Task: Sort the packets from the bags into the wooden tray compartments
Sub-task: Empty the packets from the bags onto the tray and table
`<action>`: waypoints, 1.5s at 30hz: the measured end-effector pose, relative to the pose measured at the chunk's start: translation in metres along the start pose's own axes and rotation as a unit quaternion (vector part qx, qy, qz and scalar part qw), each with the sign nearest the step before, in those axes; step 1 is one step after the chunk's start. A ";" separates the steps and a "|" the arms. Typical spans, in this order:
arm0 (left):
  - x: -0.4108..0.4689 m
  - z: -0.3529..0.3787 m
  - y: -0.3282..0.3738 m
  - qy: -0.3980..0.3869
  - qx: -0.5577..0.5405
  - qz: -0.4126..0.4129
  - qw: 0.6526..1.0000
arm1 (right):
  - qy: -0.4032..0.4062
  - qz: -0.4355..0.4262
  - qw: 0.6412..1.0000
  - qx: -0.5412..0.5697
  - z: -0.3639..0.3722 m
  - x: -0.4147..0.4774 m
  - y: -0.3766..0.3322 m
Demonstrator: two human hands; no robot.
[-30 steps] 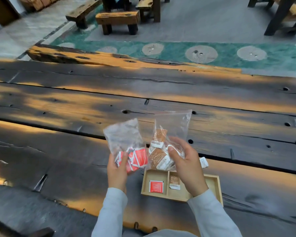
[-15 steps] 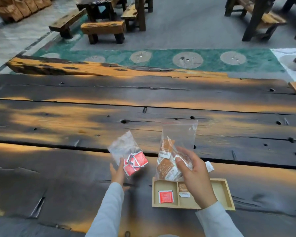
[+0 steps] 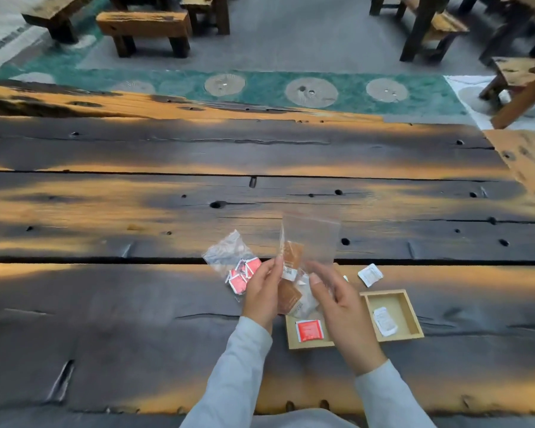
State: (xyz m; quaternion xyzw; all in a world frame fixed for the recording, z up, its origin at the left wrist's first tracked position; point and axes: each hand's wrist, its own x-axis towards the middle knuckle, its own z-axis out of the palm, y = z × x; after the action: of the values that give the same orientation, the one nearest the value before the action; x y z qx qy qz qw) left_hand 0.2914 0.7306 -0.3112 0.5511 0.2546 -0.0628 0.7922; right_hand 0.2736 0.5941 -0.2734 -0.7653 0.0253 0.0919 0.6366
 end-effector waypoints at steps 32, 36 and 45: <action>-0.014 0.018 -0.004 0.011 0.151 0.206 0.967 | 0.027 0.111 0.993 -0.030 -0.062 -0.008 -0.023; -0.024 0.051 -0.008 -0.079 0.253 0.168 0.949 | -0.012 0.081 0.996 -0.046 -0.068 -0.001 -0.020; -0.019 0.063 -0.014 -0.021 0.253 0.173 0.952 | 0.046 0.084 0.995 -0.025 -0.119 0.004 0.000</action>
State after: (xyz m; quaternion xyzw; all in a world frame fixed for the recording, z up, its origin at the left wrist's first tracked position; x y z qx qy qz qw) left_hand 0.2905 0.6651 -0.2973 0.7675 0.1143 0.0011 0.6308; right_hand 0.2901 0.4782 -0.2535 -0.7799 0.1158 0.1102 0.6052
